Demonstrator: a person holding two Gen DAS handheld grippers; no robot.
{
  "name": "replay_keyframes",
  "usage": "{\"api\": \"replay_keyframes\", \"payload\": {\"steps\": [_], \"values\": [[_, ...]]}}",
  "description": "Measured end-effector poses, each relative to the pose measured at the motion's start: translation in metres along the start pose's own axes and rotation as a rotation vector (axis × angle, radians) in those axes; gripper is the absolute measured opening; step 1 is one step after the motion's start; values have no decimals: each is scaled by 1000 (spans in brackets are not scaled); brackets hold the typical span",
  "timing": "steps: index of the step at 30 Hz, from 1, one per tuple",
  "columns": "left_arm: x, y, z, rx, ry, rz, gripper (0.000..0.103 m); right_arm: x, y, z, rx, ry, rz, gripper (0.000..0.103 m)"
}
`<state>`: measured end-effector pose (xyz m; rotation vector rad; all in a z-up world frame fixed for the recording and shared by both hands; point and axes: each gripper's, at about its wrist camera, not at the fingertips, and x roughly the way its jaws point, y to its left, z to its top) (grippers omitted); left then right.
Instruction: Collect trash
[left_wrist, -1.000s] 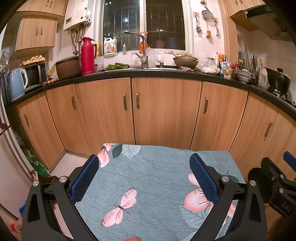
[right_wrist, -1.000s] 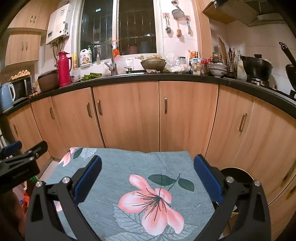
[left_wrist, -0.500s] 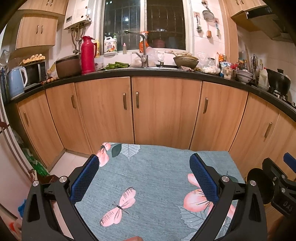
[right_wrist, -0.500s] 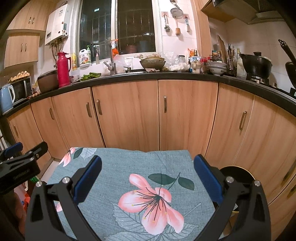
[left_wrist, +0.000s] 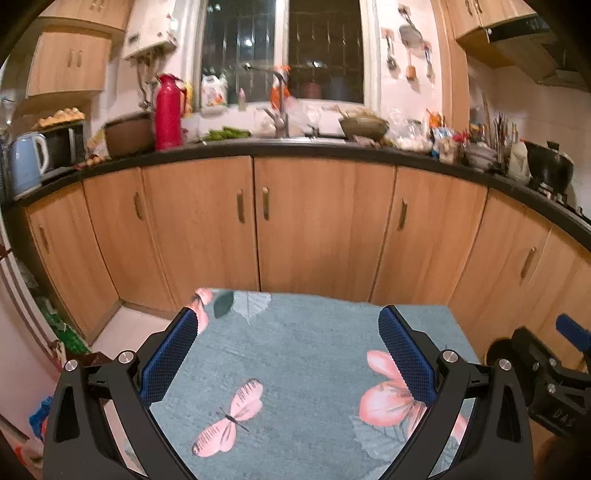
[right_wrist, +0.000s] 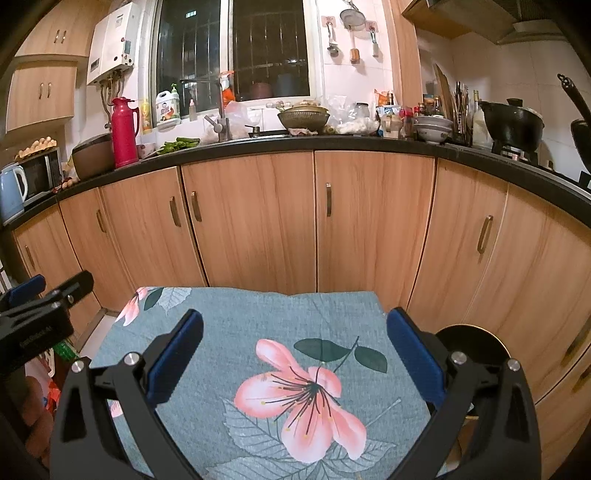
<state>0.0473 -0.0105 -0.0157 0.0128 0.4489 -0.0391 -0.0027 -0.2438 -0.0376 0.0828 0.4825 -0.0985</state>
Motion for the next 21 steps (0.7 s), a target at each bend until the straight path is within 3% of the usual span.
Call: {"api": "replay_keyframes", "payload": {"steps": [3, 11, 21], "values": [[-9, -3, 2, 13, -37, 13, 95, 1, -2, 0, 4, -2, 8, 100], [-10, -1, 8, 11, -6, -1, 95, 0, -2, 1, -6, -13, 13, 100], [-14, -1, 7, 31, -15, 53, 95, -3, 4, 3, -19, -17, 19, 100]]}}
